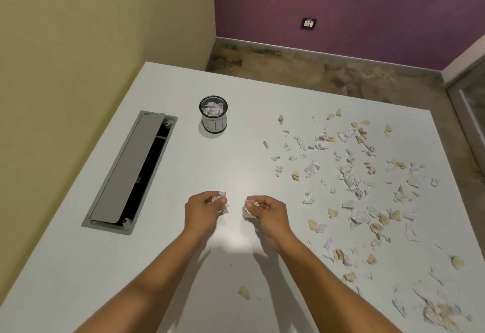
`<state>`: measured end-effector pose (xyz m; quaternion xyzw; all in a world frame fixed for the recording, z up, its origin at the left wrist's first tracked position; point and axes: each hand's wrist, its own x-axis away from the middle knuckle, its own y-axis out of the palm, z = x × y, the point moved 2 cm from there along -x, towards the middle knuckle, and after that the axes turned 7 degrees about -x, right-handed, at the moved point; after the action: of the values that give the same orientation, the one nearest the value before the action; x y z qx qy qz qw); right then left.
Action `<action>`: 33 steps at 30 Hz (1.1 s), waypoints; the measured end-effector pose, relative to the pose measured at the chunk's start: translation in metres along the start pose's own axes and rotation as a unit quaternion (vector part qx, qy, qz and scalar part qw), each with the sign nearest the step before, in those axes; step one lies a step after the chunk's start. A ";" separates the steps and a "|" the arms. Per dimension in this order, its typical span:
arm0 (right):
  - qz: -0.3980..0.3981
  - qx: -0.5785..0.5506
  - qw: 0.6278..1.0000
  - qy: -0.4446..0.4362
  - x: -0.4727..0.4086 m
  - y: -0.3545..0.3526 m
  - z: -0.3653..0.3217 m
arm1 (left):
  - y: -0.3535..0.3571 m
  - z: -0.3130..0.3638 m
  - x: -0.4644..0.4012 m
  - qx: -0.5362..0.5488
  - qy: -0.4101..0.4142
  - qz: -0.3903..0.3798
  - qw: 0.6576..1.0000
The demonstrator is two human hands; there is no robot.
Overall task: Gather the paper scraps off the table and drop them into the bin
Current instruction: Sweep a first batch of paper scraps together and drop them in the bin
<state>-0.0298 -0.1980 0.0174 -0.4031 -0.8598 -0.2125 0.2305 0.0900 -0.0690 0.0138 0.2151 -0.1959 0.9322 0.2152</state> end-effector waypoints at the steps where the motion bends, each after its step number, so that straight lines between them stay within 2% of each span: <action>1: -0.004 -0.007 1.000 -0.006 -0.009 0.008 -0.010 | -0.001 0.012 -0.011 0.005 0.007 0.005 1.000; 8: -0.018 -0.064 0.997 -0.045 -0.068 0.048 -0.063 | -0.007 0.097 -0.100 -0.038 0.075 0.075 0.994; 17: -0.022 -0.061 0.997 -0.033 -0.096 0.060 -0.061 | -0.001 0.167 -0.192 -0.120 0.113 0.108 0.980; 21: -0.014 -0.048 0.998 -0.030 -0.103 0.055 -0.062 | 0.000 0.171 -0.214 -0.142 0.112 0.101 0.978; 25: -0.010 -0.038 0.999 -0.030 -0.109 0.053 -0.066 | -0.002 0.164 -0.219 -0.121 0.107 0.045 0.986; 30: -0.011 -0.030 0.999 -0.039 -0.115 0.063 -0.072 | -0.011 0.137 -0.189 -0.134 0.176 0.071 0.973; 33: -0.013 -0.023 0.999 -0.048 -0.119 0.075 -0.076 | -0.009 0.091 -0.163 -0.158 0.164 0.091 0.970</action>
<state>0.1146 -0.2669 0.0245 -0.4072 -0.8696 -0.2161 0.1771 0.2560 -0.1546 0.0130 0.0041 -0.3213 0.9277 0.1900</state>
